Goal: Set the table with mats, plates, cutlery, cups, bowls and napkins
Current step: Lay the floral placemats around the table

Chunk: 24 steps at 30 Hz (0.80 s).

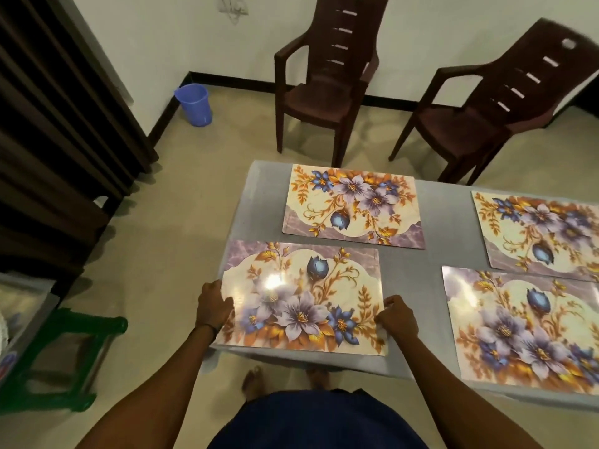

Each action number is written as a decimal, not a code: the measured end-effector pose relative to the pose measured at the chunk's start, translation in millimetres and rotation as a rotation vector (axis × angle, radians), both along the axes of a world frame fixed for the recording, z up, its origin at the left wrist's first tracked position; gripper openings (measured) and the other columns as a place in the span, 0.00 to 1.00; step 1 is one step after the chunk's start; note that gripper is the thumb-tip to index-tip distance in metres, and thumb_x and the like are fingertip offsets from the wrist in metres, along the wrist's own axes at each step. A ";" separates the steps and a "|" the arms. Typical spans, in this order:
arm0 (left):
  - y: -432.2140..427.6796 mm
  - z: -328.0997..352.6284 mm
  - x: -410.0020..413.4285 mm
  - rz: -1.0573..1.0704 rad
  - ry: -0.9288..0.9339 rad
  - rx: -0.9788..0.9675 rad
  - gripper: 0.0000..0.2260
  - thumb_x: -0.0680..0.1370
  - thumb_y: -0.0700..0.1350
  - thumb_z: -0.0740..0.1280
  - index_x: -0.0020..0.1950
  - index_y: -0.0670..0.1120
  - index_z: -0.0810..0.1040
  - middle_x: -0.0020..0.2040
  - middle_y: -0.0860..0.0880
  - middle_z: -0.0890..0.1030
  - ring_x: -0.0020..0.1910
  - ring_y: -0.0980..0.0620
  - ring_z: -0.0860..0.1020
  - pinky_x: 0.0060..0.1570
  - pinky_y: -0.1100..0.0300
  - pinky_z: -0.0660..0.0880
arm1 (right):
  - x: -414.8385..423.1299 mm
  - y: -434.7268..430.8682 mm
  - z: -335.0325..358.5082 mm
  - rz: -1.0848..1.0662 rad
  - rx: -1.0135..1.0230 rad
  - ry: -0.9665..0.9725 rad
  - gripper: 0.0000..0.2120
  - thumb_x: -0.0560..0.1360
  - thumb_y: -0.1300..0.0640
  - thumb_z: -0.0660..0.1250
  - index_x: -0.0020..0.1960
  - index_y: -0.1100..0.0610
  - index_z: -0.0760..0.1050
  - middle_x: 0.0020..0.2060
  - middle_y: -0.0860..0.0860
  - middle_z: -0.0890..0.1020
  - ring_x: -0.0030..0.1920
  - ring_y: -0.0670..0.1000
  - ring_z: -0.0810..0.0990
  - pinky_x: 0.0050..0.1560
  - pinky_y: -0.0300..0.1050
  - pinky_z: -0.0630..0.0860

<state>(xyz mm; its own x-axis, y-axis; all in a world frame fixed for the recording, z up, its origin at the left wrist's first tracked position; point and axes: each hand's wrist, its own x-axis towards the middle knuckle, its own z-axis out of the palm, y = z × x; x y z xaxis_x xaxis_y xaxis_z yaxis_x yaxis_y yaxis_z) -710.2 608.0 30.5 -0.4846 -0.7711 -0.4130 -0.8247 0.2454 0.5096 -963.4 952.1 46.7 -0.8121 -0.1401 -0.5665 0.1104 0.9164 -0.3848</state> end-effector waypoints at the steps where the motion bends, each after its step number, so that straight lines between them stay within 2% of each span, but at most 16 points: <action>1: -0.1 -0.5 -0.4 -0.018 -0.004 -0.022 0.19 0.71 0.38 0.71 0.61 0.38 0.74 0.55 0.36 0.75 0.56 0.35 0.73 0.55 0.47 0.71 | 5.9 -2.1 1.9 0.001 0.014 0.019 0.19 0.71 0.56 0.73 0.58 0.54 0.69 0.48 0.53 0.80 0.50 0.56 0.81 0.49 0.48 0.75; 4: -3.3 -2.6 1.4 -0.057 -0.005 -0.056 0.21 0.71 0.40 0.72 0.63 0.38 0.73 0.57 0.37 0.73 0.56 0.35 0.72 0.56 0.45 0.71 | 19.3 -7.9 2.8 -0.010 0.041 0.049 0.21 0.71 0.55 0.72 0.60 0.55 0.68 0.51 0.56 0.80 0.52 0.58 0.81 0.51 0.49 0.75; 9: -9.5 -3.2 6.6 -0.078 -0.004 -0.077 0.20 0.72 0.40 0.72 0.62 0.40 0.74 0.59 0.38 0.69 0.55 0.35 0.72 0.55 0.45 0.72 | 34.9 -8.6 5.8 -0.030 0.027 0.075 0.18 0.74 0.57 0.70 0.63 0.59 0.72 0.56 0.59 0.81 0.55 0.59 0.80 0.56 0.51 0.76; 14: -17.0 -1.9 8.9 -0.110 0.018 -0.057 0.17 0.72 0.37 0.69 0.60 0.42 0.75 0.56 0.39 0.70 0.53 0.35 0.73 0.53 0.46 0.74 | 41.5 -5.7 8.6 -0.004 -0.011 0.095 0.16 0.77 0.60 0.67 0.64 0.61 0.75 0.60 0.59 0.81 0.59 0.59 0.79 0.60 0.48 0.73; 18: -15.5 4.4 12.0 -0.184 0.021 -0.063 0.20 0.73 0.36 0.67 0.65 0.44 0.72 0.60 0.40 0.69 0.56 0.35 0.73 0.56 0.47 0.74 | 37.8 -7.4 13.2 0.029 -0.012 0.077 0.16 0.77 0.58 0.69 0.64 0.61 0.75 0.60 0.60 0.81 0.59 0.59 0.80 0.59 0.48 0.74; 20: -17.5 9.4 12.1 -0.249 0.003 -0.042 0.27 0.72 0.42 0.71 0.70 0.44 0.67 0.65 0.40 0.67 0.61 0.35 0.70 0.59 0.47 0.72 | 34.0 -7.5 13.4 0.039 -0.024 0.022 0.22 0.75 0.54 0.72 0.65 0.60 0.73 0.60 0.59 0.80 0.58 0.59 0.80 0.56 0.47 0.74; 23: -20.4 9.2 16.6 -0.490 -0.116 -0.065 0.52 0.64 0.60 0.78 0.78 0.43 0.54 0.75 0.41 0.59 0.72 0.37 0.61 0.68 0.46 0.65 | 20.3 9.3 -25.8 0.143 0.037 -0.047 0.39 0.62 0.33 0.73 0.66 0.53 0.71 0.61 0.55 0.78 0.60 0.56 0.79 0.60 0.53 0.77; 24: -18.1 8.6 19.5 -0.582 -0.167 -0.089 0.57 0.62 0.63 0.78 0.79 0.43 0.49 0.77 0.40 0.53 0.75 0.38 0.56 0.71 0.47 0.61 | 19.4 13.6 -35.8 0.205 0.065 -0.055 0.43 0.60 0.30 0.72 0.67 0.52 0.69 0.63 0.55 0.75 0.63 0.57 0.76 0.63 0.55 0.76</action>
<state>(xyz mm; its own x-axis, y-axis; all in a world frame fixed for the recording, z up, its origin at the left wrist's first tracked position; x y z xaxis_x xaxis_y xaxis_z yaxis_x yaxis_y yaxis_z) -690.7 589.9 39.1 -0.7708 -0.4347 -0.4658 -0.6097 0.7153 0.3413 -944.0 965.8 10.9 -0.7378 -0.2604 -0.6227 -0.0615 0.9446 -0.3223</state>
